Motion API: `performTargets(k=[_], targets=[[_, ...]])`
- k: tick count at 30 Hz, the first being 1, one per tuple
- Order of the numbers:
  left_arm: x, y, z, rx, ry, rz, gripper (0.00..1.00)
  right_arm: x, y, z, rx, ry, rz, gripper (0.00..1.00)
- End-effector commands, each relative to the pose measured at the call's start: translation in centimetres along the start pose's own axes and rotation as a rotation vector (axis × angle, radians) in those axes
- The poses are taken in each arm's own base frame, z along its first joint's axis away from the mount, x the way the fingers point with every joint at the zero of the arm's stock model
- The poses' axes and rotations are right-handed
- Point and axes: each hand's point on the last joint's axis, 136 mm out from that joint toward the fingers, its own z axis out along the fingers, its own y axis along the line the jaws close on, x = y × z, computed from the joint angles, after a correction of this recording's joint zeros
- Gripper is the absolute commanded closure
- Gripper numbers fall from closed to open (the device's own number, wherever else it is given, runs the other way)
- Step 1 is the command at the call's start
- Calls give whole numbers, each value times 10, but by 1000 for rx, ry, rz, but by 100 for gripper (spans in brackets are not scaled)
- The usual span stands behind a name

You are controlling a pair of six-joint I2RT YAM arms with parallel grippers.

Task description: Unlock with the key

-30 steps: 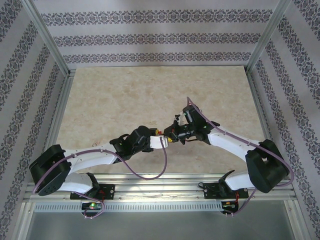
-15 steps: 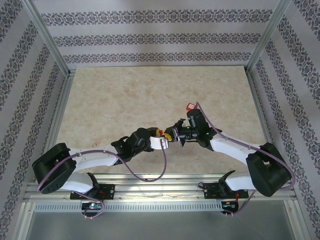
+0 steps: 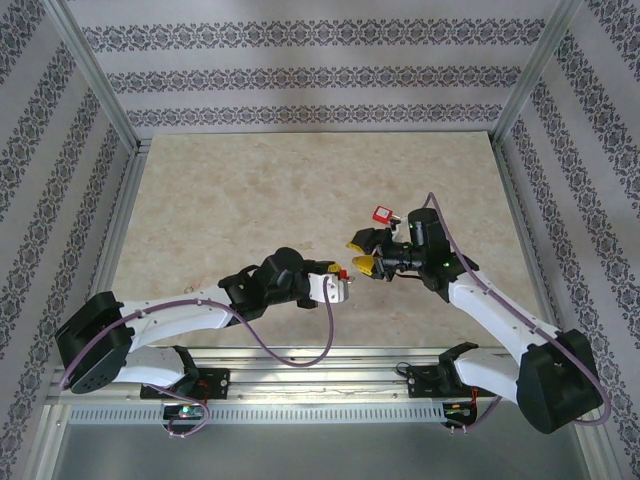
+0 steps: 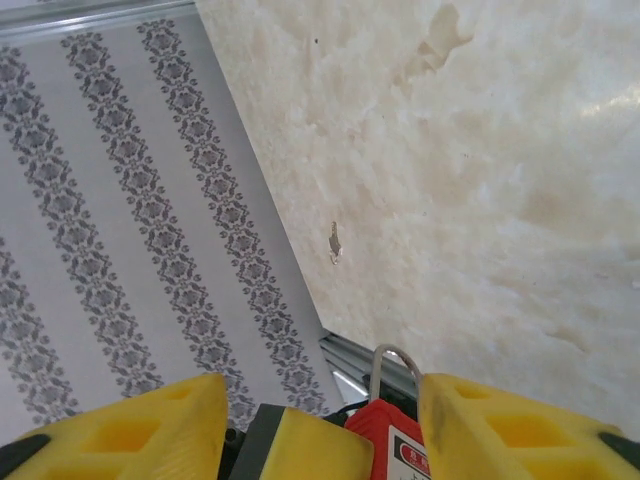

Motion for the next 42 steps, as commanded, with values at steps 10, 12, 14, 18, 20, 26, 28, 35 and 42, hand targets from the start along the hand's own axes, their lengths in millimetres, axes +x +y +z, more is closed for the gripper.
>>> performTargets(k=[10, 12, 14, 18, 20, 26, 28, 35, 42], targets=[[-5, 3, -17, 134, 5, -83, 100, 12, -6, -45, 195, -6, -575, 40], [-5, 6, -24, 168, 8, -105, 100, 16, -8, -45, 182, 1, -692, 41], [-5, 9, -31, 205, 15, -116, 100, 22, -8, -44, 164, -16, -875, 41], [-1, 10, -41, 240, 52, -102, 100, 41, 1, -42, 178, -69, -1358, 32], [-2, 10, -44, 253, 49, -103, 100, 55, 6, -37, 148, -47, -1587, 30], [-2, 10, -44, 257, 45, -93, 100, 76, 13, -21, -1, -21, -1955, 33], [-4, 10, -44, 259, 42, -96, 100, 77, 13, -18, -14, -14, -2010, 35], [-6, 8, -46, 272, 37, -100, 100, 86, 25, -14, -110, -39, -2099, 45], [-6, 8, -45, 275, 36, -108, 100, 98, 20, -9, -178, 45, -2064, 52]])
